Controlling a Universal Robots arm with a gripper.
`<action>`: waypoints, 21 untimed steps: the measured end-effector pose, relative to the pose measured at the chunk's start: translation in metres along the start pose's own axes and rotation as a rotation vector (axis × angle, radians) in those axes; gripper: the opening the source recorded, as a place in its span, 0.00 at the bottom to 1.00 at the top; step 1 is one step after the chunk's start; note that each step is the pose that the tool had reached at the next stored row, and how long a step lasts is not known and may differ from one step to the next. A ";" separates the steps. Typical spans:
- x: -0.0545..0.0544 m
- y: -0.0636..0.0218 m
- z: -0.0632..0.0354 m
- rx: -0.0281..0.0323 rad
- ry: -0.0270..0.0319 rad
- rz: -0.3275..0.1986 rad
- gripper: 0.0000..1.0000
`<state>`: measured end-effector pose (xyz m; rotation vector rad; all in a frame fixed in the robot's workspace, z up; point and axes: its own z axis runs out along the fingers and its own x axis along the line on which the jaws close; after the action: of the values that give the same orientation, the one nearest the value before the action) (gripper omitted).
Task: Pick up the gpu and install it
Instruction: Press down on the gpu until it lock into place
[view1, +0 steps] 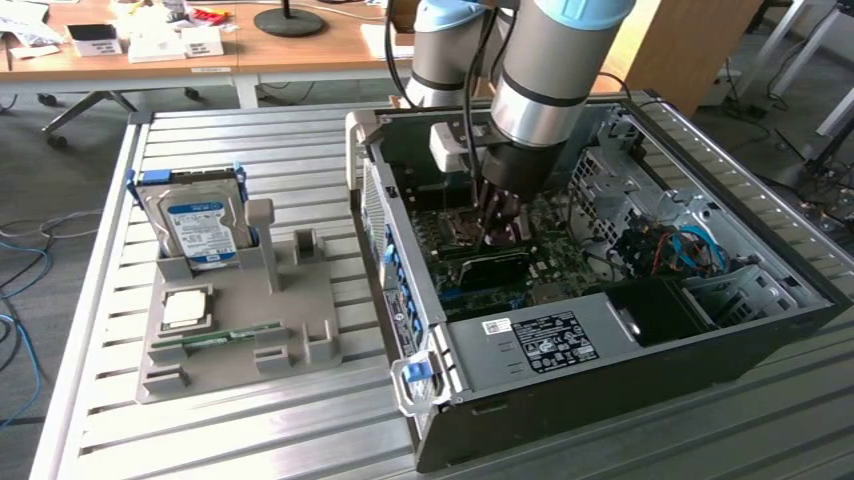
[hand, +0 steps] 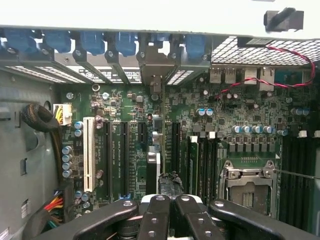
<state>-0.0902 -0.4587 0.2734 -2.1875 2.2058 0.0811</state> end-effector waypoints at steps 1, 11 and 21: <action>0.000 0.0000 0.0007 -0.0001 0.0001 0.000 0.11; 0.000 0.0000 0.0044 0.0000 0.0002 0.000 0.11; 0.001 0.0000 0.0084 -0.0001 0.0002 0.000 0.11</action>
<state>-0.0903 -0.4595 0.2649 -2.1875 2.2061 0.0809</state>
